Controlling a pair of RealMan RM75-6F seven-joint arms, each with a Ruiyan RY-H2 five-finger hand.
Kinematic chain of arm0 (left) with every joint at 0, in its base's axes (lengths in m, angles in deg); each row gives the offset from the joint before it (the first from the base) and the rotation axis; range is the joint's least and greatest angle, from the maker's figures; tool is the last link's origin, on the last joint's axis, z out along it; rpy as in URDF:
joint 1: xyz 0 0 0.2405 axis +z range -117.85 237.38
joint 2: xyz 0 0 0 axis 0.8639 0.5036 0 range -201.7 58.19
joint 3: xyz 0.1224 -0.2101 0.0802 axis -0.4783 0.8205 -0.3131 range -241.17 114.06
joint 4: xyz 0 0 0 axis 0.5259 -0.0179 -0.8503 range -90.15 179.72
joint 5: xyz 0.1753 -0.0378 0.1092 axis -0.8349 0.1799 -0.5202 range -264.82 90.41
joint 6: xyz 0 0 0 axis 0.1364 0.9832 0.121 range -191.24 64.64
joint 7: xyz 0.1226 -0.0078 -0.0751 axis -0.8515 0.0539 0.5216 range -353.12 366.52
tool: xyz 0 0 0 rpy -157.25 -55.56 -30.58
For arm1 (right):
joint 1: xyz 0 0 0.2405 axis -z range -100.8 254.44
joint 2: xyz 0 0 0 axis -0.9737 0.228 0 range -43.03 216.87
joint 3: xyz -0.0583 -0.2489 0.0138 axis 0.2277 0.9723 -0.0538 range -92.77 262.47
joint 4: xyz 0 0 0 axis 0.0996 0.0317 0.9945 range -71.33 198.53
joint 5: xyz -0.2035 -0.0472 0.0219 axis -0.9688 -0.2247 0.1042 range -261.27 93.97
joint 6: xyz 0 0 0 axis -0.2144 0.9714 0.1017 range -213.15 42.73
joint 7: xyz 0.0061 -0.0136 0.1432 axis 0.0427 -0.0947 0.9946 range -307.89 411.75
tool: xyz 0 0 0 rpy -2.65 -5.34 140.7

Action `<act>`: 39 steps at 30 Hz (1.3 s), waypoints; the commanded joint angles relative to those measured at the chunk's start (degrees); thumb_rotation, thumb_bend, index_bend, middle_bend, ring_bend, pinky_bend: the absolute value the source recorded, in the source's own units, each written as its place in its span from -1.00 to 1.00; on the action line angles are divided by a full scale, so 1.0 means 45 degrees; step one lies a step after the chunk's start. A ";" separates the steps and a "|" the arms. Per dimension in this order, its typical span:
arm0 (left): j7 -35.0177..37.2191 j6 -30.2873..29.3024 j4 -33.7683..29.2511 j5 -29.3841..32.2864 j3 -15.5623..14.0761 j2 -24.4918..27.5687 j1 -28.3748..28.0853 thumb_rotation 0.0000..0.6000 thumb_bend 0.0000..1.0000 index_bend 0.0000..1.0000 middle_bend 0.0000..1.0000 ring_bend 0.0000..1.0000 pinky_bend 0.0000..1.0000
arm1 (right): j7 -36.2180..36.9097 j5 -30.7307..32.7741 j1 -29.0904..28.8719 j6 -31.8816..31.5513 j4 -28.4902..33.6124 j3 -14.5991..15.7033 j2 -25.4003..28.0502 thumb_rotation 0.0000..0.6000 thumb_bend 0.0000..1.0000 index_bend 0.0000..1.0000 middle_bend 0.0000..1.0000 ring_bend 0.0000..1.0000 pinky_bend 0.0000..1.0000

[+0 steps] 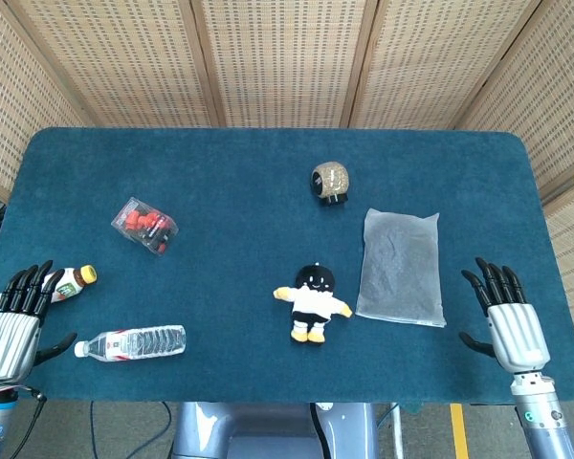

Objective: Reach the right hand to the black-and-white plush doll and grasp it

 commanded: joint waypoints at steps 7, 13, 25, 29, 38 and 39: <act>-0.0141 0.0036 -0.0034 0.0005 -0.0001 -0.0024 -0.0002 1.00 -0.80 -1.00 -1.00 -1.00 -0.88 | 0.0248 0.0097 -0.0493 0.0580 0.0411 -0.0274 -0.0041 1.00 -0.61 -0.46 -1.00 -1.00 -0.97; -0.0050 0.0152 0.0020 0.0139 0.0059 -0.0021 -0.0045 1.00 -0.80 -1.00 -1.00 -1.00 -0.88 | -0.0482 0.0431 -0.1562 0.1678 0.1292 -0.0952 -0.0280 1.00 -0.60 -0.33 -0.97 -1.00 -0.92; 0.0755 0.0396 0.0294 0.0743 0.0355 0.0124 -0.0124 1.00 -0.80 -1.00 -1.00 -1.00 -0.88 | -0.5031 0.2960 -0.4074 0.3586 0.3674 -0.2360 -0.2548 1.00 -0.50 -0.23 -0.92 -1.00 -0.91; 0.0842 0.0458 0.0445 0.0894 0.0427 0.0093 -0.0145 1.00 -0.80 -1.00 -1.00 -1.00 -0.90 | -0.6647 0.4356 -0.4876 0.3765 0.3875 -0.2766 -0.3696 1.00 -0.46 -0.21 -0.92 -1.00 -0.91; 0.1024 0.0687 0.0657 0.1033 0.0453 0.0034 -0.0243 1.00 -0.79 -1.00 -1.00 -1.00 -0.91 | -1.0148 0.8341 -0.6817 0.2958 0.3107 -0.3796 -0.6484 1.00 -0.41 -0.17 -0.94 -1.00 -0.93; 0.1051 0.0720 0.0675 0.1060 0.0458 0.0030 -0.0254 1.00 -0.79 -1.00 -1.00 -1.00 -0.91 | -1.0380 0.8599 -0.7022 0.2852 0.2893 -0.3887 -0.6778 1.00 -0.41 -0.17 -0.94 -1.00 -0.93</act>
